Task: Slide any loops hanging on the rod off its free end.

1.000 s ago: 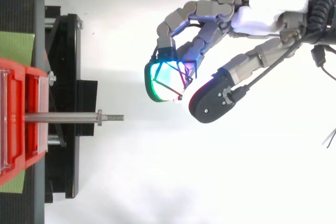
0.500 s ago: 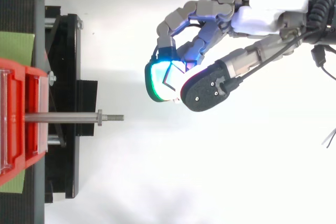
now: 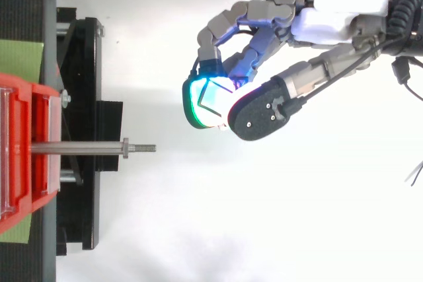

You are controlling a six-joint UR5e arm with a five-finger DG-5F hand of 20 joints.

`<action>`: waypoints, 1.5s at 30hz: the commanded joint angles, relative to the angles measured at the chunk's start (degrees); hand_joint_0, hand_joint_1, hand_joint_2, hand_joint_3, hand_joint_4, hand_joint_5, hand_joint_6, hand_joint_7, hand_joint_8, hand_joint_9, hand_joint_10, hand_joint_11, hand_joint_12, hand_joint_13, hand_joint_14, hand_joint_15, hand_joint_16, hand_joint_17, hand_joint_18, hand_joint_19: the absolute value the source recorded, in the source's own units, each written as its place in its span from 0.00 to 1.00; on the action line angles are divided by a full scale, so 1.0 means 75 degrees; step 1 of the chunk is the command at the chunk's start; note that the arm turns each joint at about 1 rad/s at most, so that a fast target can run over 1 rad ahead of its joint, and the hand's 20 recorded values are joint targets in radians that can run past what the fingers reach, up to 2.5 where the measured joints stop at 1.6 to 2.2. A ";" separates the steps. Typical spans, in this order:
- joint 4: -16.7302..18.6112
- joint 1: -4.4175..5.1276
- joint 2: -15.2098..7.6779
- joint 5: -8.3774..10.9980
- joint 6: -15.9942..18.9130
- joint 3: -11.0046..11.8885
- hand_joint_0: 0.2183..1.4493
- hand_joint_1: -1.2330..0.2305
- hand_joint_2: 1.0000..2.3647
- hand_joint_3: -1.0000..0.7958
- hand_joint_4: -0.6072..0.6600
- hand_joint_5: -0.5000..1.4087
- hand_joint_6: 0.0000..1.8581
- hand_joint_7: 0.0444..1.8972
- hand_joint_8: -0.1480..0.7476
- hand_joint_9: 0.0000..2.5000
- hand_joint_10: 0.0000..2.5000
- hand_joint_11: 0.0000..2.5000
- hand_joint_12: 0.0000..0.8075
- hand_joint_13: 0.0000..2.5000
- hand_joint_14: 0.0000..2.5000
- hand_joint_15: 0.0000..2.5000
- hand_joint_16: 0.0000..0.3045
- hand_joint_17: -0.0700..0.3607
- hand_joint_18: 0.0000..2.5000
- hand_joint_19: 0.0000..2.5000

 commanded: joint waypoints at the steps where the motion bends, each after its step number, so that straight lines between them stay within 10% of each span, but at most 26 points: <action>1: 0.0000 0.0001 0.0002 0.0000 0.0000 0.0000 0.31 0.42 0.00 0.31 0.59 0.18 0.46 0.60 0.49 0.39 0.00 0.14 0.35 0.27 0.00 0.04 0.13 0.37 0.29 0.16; 32: -0.0117 0.0001 -0.0009 0.0035 0.0000 0.0012 0.24 0.34 0.00 0.28 0.61 0.19 0.46 0.59 0.50 0.40 0.00 0.15 0.37 0.28 0.00 0.04 0.14 0.38 0.31 0.15; 45: -0.0199 -0.0046 0.0002 0.0023 0.0000 0.0023 0.36 0.28 0.01 0.33 0.53 0.18 0.47 0.63 0.48 0.39 0.00 0.15 0.36 0.29 0.00 0.05 0.13 0.36 0.31 0.15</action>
